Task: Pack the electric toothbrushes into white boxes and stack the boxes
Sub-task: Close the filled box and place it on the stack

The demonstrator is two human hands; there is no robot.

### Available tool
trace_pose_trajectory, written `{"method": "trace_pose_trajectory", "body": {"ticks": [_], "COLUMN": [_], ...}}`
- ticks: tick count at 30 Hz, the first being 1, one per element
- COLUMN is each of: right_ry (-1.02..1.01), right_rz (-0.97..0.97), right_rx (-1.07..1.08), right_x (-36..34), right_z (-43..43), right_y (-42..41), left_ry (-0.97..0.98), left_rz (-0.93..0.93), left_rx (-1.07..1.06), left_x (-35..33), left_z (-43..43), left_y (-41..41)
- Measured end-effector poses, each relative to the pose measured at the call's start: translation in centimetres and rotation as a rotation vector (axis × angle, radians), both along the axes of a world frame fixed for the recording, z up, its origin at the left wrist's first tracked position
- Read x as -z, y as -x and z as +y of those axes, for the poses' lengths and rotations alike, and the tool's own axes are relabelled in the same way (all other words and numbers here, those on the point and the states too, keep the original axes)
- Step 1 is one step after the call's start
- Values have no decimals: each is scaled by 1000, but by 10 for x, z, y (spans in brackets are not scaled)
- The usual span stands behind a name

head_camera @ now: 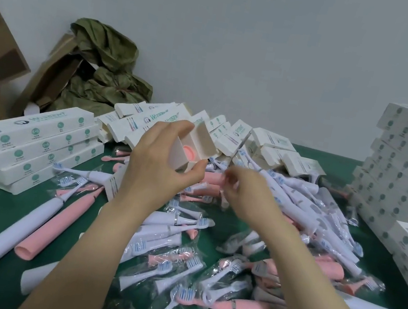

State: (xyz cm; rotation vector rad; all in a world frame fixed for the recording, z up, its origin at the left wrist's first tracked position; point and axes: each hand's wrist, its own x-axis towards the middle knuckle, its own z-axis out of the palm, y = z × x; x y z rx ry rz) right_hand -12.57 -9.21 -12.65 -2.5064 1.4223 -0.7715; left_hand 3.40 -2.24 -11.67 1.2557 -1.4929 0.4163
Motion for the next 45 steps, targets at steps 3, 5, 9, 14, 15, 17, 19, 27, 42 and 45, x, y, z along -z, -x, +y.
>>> {"method": "trace_pose_trajectory", "body": {"ticks": [3,5,9,14,15,17,19,27,42,45], "right_ry": [-62,-446,-500,-326,-279,-192,-112,-150,299,312], "right_rz": [-659,-1077,-747,-648,-607,-540,-475,-299,-540,-306], "right_rx": [-125,-411,-498,-113,-75,-72,-65,-221,-143,-159], "right_x": [-42,-67,-75,-67,-67,-68,-68,-76,-52,-49], "right_z": [16,33,54,46,44,42,44,50,56,56], "right_y": [7,11,5,1,4,5,3,10,-27,-29], "left_ry": [-24,-35,-32,-79,-115,-171,-192,-152,-19,-53], "left_rz": [-18,-33,-38,-91,-76,-25,-15,-4,141,166], "left_rx": [24,44,84,122,141,178,192,202,219,215], "left_x": [1,2,6,8,7,7,9,9,4,4], "left_z": [-1,-3,-5,-5,-4,-2,-2,-3,-3,-3], "left_y": [0,-1,1,2,1,2,5,4,10,9]}}
